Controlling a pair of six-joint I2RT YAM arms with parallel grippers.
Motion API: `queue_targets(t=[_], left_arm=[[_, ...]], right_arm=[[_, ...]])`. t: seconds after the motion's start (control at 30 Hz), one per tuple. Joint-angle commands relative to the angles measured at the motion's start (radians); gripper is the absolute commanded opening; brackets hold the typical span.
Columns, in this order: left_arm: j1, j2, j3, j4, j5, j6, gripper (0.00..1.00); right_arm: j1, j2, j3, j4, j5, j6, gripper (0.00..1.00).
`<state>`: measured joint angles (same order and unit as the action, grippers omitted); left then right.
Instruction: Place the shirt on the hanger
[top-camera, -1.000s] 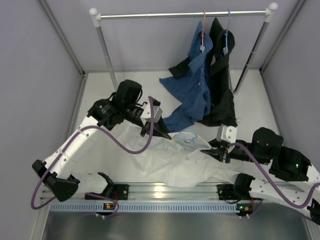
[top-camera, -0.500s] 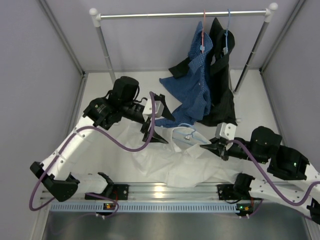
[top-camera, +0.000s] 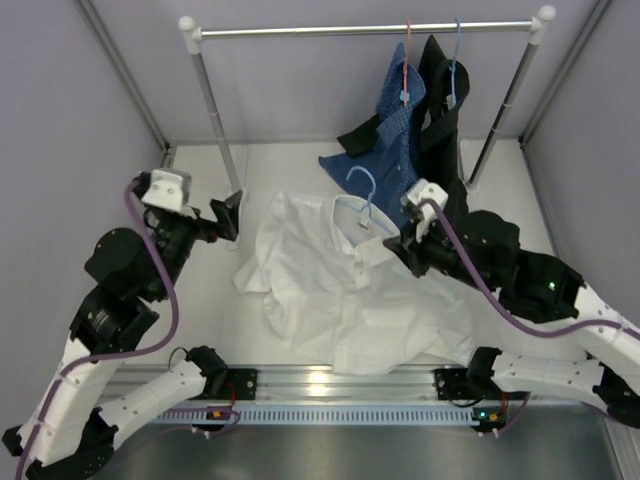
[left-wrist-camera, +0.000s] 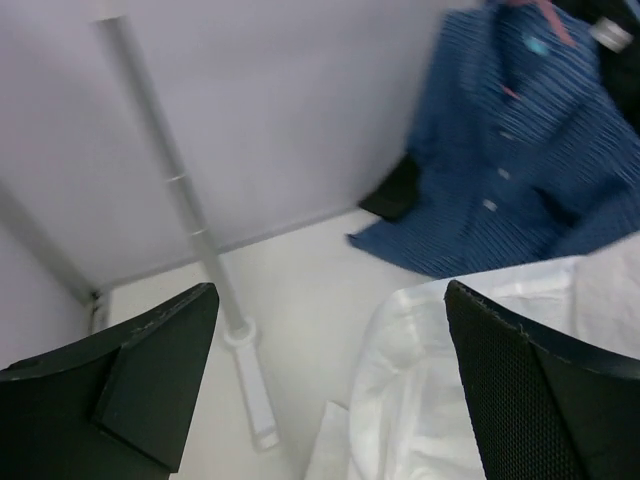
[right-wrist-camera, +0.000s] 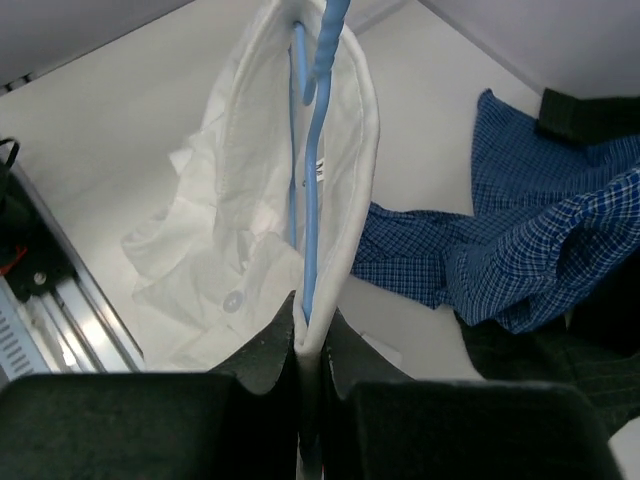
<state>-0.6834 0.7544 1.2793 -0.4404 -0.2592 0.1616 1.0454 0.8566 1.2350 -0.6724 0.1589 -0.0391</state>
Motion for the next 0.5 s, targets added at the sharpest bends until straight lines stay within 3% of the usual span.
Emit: queue_targets(t=[0.0, 0.13, 0.2, 0.47], left_arm=[[0.001, -0.035, -0.064, -0.004, -0.509, -0.233, 0.98], [0.001, -0.168, -0.265, -0.058, -0.41, -0.274, 0.98], [0.001, -0.243, -0.378, -0.057, -0.431, -0.287, 0.98], [0.001, -0.427, -0.486, -0.02, -0.549, -0.295, 0.98]], right_arm=[[0.007, 0.134, 0.168, 0.109, 0.227, 0.212, 0.0], [0.019, 0.391, 0.413, 0.056, 0.371, 0.335, 0.0], [0.019, 0.475, 0.56, 0.028, 0.421, 0.349, 0.0], [-0.073, 0.843, 1.053, -0.047, 0.478, 0.282, 0.0]])
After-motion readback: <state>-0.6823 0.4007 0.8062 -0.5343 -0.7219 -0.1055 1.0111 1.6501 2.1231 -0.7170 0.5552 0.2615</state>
